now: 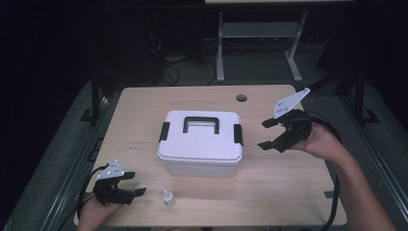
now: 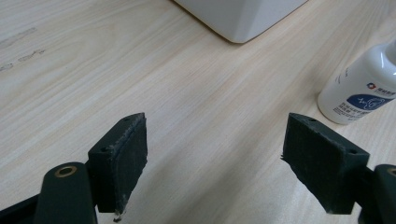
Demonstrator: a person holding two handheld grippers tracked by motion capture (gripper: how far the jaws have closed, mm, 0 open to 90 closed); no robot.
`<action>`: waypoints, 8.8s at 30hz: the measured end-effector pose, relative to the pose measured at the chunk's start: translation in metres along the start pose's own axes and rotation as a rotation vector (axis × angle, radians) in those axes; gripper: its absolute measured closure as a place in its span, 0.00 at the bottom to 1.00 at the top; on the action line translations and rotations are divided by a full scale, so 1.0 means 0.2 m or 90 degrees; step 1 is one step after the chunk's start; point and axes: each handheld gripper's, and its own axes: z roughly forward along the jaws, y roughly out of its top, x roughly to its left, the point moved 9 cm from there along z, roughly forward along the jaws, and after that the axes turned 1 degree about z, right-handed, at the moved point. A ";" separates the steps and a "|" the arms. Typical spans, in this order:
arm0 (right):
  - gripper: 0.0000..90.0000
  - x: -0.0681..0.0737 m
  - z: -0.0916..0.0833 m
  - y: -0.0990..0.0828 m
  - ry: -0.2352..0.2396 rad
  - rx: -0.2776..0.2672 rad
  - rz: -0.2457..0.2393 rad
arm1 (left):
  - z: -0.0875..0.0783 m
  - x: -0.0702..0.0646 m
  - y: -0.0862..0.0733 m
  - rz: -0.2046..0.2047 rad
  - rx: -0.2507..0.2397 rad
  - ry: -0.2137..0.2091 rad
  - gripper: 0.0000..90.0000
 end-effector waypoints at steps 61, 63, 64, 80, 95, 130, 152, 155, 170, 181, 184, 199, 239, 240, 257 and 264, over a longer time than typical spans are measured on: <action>0.47 -0.13 0.43 0.49 0.081 0.053 -0.071 | -0.02 0.00 0.03 -0.011 -0.024 -0.014 0.26; 0.48 -0.14 0.44 0.50 0.082 0.055 -0.067 | -0.02 0.01 0.02 -0.012 -0.025 -0.014 0.26; 0.48 -0.15 0.45 0.50 0.078 0.061 -0.065 | -0.02 0.01 0.02 -0.012 -0.024 -0.014 0.26; 0.69 -0.17 0.55 0.52 0.114 0.073 -0.064 | -0.02 0.00 0.03 -0.015 -0.029 -0.022 0.26; 0.68 -0.09 0.45 0.56 0.116 0.063 -0.083 | -0.03 0.01 0.03 -0.015 -0.031 -0.020 0.26; 0.80 0.13 0.57 0.65 0.102 0.062 -0.160 | -0.03 0.00 0.04 -0.012 -0.039 -0.013 0.25; 0.90 0.10 0.57 0.68 0.087 0.074 -0.160 | -0.02 0.00 0.04 -0.010 -0.029 -0.019 0.26; 0.92 0.09 0.58 0.68 0.083 0.074 -0.161 | -0.03 0.00 0.04 -0.008 -0.032 -0.016 0.26; 0.93 0.06 0.58 0.70 0.085 0.074 -0.160 | -0.05 0.02 0.03 -0.016 -0.038 -0.012 0.26; 0.93 0.08 0.55 0.72 0.077 0.061 -0.161 | -0.05 0.01 0.04 -0.016 -0.044 -0.014 0.26; 0.93 0.08 0.54 0.73 0.077 0.055 -0.163 | -0.05 0.00 0.05 -0.018 -0.053 -0.025 0.26; 0.93 0.09 0.47 0.74 0.069 0.029 -0.160 | -0.05 0.01 0.04 -0.022 -0.048 -0.023 0.25; 0.93 0.04 0.05 0.41 0.003 0.007 -0.113 | -0.03 0.00 0.03 -0.022 -0.031 -0.017 0.25; 0.93 0.04 0.05 0.40 0.002 0.008 -0.111 | -0.02 0.00 0.03 -0.022 -0.030 -0.017 0.25; 0.93 0.01 -0.10 0.24 -0.019 0.005 -0.077 | -0.02 0.02 0.02 -0.029 -0.024 -0.012 0.25; 0.93 0.00 -0.16 0.13 -0.031 0.009 -0.056 | -0.02 0.02 0.02 -0.028 -0.022 -0.011 0.25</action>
